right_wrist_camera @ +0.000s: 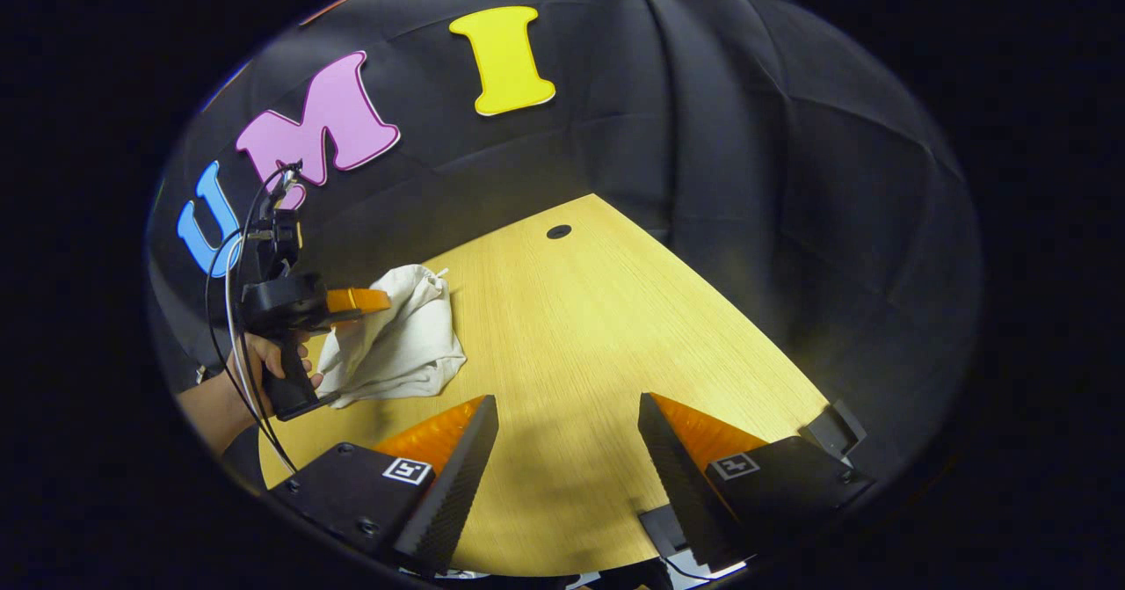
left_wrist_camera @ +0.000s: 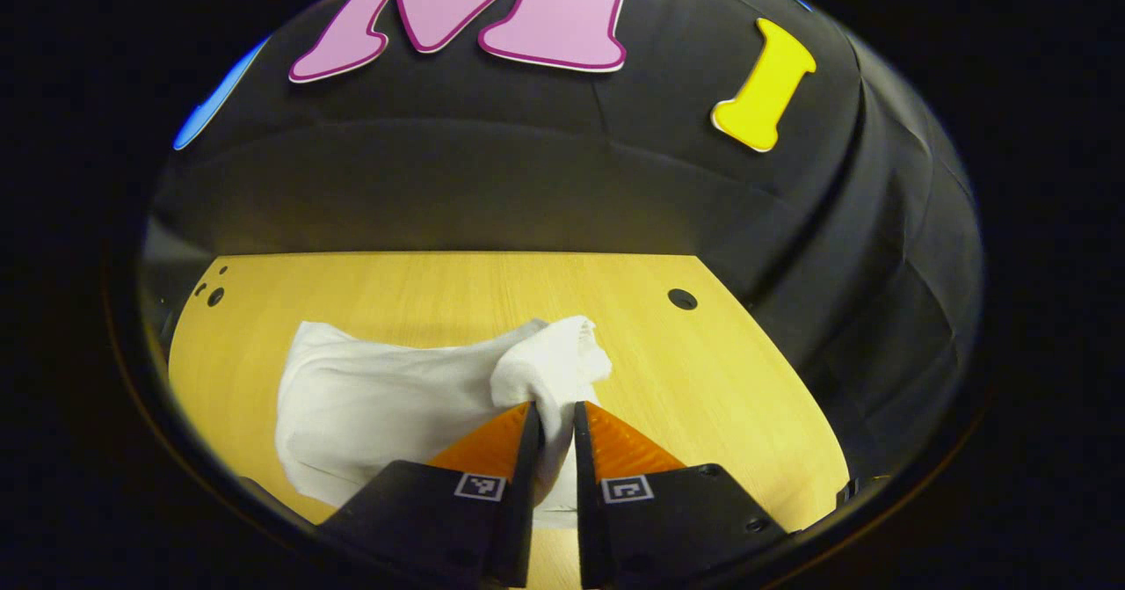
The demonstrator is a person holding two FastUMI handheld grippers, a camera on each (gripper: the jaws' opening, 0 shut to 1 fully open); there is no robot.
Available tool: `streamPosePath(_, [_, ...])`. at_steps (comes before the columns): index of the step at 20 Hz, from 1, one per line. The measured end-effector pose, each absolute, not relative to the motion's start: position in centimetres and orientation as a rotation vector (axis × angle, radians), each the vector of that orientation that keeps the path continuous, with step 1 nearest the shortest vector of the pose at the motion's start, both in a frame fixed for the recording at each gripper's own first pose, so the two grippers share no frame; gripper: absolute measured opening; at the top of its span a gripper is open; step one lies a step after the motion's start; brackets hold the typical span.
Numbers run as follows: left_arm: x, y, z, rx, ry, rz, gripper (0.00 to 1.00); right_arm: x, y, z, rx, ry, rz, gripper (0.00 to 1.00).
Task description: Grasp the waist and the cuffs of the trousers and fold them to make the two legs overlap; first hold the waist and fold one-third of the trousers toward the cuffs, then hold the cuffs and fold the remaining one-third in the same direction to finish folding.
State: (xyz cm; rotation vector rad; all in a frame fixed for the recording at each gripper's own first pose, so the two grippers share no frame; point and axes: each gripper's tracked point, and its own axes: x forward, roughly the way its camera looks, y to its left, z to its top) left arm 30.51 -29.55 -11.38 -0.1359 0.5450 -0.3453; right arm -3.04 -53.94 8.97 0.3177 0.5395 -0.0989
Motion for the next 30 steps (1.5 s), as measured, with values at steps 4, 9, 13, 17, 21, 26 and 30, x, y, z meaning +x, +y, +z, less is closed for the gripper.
streamPosePath(4, [28.9, -29.1, -10.2, -0.124, 0.494, -0.369, 0.65, -3.0, -53.0, 9.0, 0.304, 0.549, -0.071, 0.98])
streamPosePath(9, [25.9, -22.8, -6.0, 0.02, 0.337, -0.291, 0.97, -2.3, -50.2, 9.8, 0.262, 0.538, -0.026, 0.99])
streamPosePath(13, [20.5, -17.1, -2.6, -0.014, 0.252, -0.223, 0.97, -1.1, -46.3, 11.8, 0.22, 0.498, 0.039, 0.99])
streamPosePath(17, [13.5, -11.0, -3.1, -0.092, 0.243, -0.111, 0.97, -0.9, -41.1, 14.4, 0.145, 0.444, 0.132, 0.99])
streamPosePath(21, [7.5, -5.6, -4.5, -0.108, 0.253, -0.029, 0.97, -2.2, -36.0, 16.6, 0.104, 0.405, 0.227, 0.99])
streamPosePath(26, [3.1, 0.7, -2.5, -0.147, 0.186, 0.093, 0.97, -4.5, -31.6, 18.9, 0.054, 0.332, 0.282, 0.99])
streamPosePath(30, [-0.6, 4.7, -2.6, -0.179, 0.127, 0.142, 0.96, -7.0, -29.6, 19.9, 0.052, 0.281, 0.288, 0.98])
